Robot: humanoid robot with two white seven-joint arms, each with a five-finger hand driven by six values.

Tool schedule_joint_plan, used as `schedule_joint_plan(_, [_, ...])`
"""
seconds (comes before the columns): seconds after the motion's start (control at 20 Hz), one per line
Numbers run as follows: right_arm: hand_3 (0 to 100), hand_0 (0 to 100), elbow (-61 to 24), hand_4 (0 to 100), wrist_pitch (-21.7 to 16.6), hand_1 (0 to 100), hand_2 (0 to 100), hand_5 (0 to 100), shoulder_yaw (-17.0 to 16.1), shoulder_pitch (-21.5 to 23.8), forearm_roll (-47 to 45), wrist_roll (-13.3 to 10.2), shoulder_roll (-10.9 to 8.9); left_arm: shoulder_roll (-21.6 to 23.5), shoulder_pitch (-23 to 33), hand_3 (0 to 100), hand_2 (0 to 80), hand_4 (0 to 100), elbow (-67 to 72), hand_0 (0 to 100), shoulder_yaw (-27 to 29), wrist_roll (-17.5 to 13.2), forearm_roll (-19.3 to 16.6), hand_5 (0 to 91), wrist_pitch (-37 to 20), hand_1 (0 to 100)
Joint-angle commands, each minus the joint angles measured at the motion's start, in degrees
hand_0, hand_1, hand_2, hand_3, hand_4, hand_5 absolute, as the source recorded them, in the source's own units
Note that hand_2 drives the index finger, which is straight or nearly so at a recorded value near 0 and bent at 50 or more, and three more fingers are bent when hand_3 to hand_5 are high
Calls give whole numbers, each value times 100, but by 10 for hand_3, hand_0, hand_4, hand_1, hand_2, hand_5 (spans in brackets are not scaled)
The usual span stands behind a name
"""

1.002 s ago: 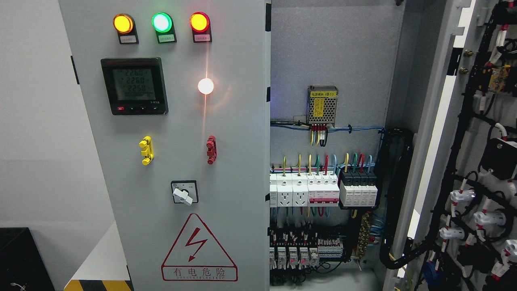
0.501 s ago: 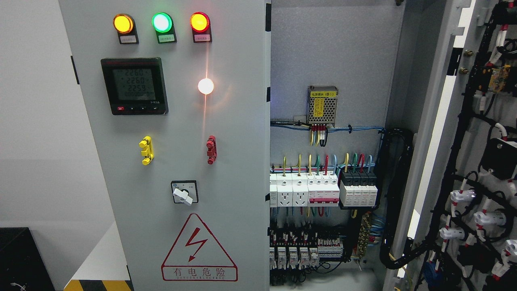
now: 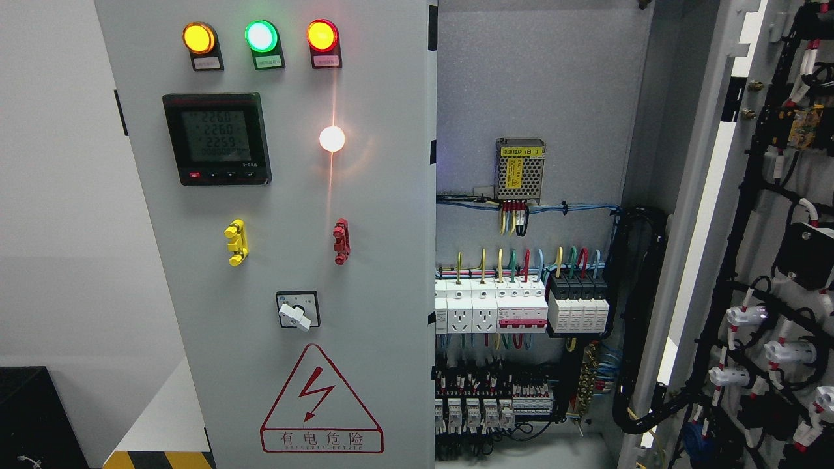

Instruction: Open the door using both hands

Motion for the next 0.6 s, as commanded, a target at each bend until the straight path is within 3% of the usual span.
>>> schedule_joint_plan(0.0, [0,192,-906,0,0,0,0,0,2,178,-11,3,-58,-128,-29,0,0,0,225,0,226,-26,166,0,-5,0])
schedule_joint_plan(0.15, [0,192,-2424,0,-9,0,0,0,2,679,6,3,-111,-128,-56,0,0,0,225,0,218,-26,166,0,-5,0])
schedule_joint_plan(0.55, [0,192,-5977,0,-18,0,0,0,143,2120,-29,3,-542,-136,-73,0,0,0,225,0,226,-26,166,0,-5,0])
